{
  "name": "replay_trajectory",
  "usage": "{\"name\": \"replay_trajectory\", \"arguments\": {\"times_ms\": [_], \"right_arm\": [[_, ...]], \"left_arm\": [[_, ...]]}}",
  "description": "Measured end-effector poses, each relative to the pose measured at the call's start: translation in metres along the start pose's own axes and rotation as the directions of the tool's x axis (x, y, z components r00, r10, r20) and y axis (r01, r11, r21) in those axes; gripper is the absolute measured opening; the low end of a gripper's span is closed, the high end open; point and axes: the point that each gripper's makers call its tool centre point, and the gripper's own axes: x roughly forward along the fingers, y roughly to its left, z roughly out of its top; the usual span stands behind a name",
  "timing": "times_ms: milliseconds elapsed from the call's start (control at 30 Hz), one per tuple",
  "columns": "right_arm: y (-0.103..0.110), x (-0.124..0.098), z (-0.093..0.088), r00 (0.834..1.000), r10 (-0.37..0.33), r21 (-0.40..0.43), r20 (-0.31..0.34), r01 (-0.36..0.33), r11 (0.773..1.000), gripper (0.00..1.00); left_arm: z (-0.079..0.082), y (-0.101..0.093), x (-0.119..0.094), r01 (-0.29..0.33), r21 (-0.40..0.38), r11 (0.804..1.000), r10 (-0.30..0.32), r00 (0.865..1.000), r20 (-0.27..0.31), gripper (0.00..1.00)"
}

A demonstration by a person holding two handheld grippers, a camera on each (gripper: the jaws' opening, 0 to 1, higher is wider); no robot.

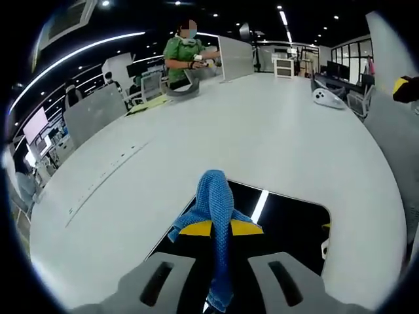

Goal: Wipe the mirror surface with the cleaning cloth until all visible marks leave the cleaned area.

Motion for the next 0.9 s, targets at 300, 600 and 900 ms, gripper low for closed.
{"name": "replay_trajectory", "arguments": {"times_ms": [300,600,900], "right_arm": [[0.001,0.003,0.002,1.000,0.014,0.001,0.000,-0.014,1.000,0.91],[0.000,0.006,0.000,1.000,0.021,0.003,-0.002,-0.021,1.000,0.91],[-0.001,0.004,-0.001,1.000,0.015,0.013,0.000,-0.015,1.000,0.91]], "left_arm": [[0.004,-0.004,0.003,0.023,0.022,0.999,-0.023,1.000,-0.006,0.05],[0.007,-0.008,0.006,0.031,0.046,0.998,-0.031,1.000,-0.007,0.05],[0.010,-0.011,0.009,0.043,0.038,0.998,-0.043,0.999,0.004,0.05]]}}
